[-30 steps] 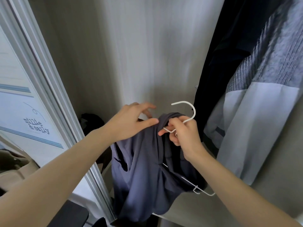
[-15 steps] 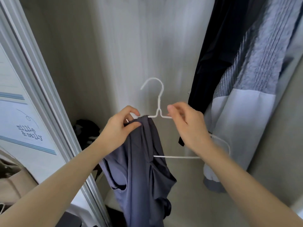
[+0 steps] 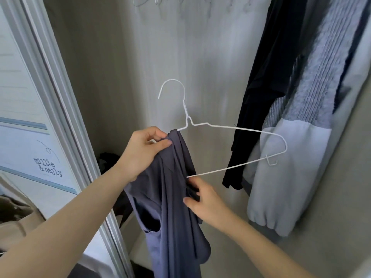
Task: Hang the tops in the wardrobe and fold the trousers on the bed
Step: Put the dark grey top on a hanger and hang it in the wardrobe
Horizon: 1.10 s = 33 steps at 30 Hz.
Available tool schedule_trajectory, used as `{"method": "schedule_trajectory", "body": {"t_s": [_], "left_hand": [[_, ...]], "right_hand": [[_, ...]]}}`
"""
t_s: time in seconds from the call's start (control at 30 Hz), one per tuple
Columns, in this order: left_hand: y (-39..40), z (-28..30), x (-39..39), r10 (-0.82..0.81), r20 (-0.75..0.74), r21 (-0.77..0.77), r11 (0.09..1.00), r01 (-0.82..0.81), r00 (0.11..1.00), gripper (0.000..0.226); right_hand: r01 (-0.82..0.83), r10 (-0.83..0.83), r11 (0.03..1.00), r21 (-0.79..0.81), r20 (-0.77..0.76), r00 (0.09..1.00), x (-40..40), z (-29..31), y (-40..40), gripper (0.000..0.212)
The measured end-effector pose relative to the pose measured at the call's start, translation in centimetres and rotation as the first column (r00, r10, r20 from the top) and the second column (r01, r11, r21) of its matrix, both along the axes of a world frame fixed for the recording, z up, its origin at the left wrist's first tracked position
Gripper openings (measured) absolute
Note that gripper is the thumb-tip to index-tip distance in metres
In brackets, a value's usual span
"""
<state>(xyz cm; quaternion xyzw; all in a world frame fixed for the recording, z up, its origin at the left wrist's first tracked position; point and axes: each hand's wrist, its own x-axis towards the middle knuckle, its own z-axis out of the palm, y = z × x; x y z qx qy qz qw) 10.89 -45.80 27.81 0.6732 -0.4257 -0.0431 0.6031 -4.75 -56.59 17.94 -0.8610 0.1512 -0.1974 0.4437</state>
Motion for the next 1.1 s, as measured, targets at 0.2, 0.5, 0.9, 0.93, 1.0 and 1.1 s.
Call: {"method": "schedule_trajectory", "body": {"t_s": [0.2,0.5,0.9,0.93,1.0,1.1], "left_hand": [[1.7,0.1,0.9,0.057,-0.113,-0.073,0.995,-0.065,0.992,0.016],[8.4,-1.7,4.7,0.098,0.115,0.133,0.985,-0.113,0.989,0.016],[10.4,-3.4,7.1,0.173,0.528,0.235,0.911,-0.339,0.832,0.033],[10.3,-3.8,7.0,0.159,0.549,0.244,0.909,-0.339,0.82,0.036],[9.7,-4.1,6.4,0.127,0.535,0.257,0.917,-0.304,0.835,0.035],[7.7,-3.9,4.9,0.095,0.478,0.219,0.95,-0.223,0.873,0.036]], "right_hand": [[-0.154,0.162,0.984,0.091,-0.093,0.982,-0.4,-1.7,0.2,0.022],[-0.024,-0.313,0.66,-0.751,-0.304,0.9,-4.2,-1.2,-6.1,0.04],[0.177,-0.252,0.534,-0.827,0.044,0.967,-3.5,1.3,-7.6,0.025],[0.185,-0.24,0.542,-0.82,0.06,0.969,-3.3,1.8,-7.5,0.026],[0.194,-0.199,0.584,-0.789,0.092,0.976,-2.6,2.8,-6.9,0.025],[0.174,-0.119,0.677,-0.715,0.128,0.985,-0.3,4.4,-5.1,0.028]]}}
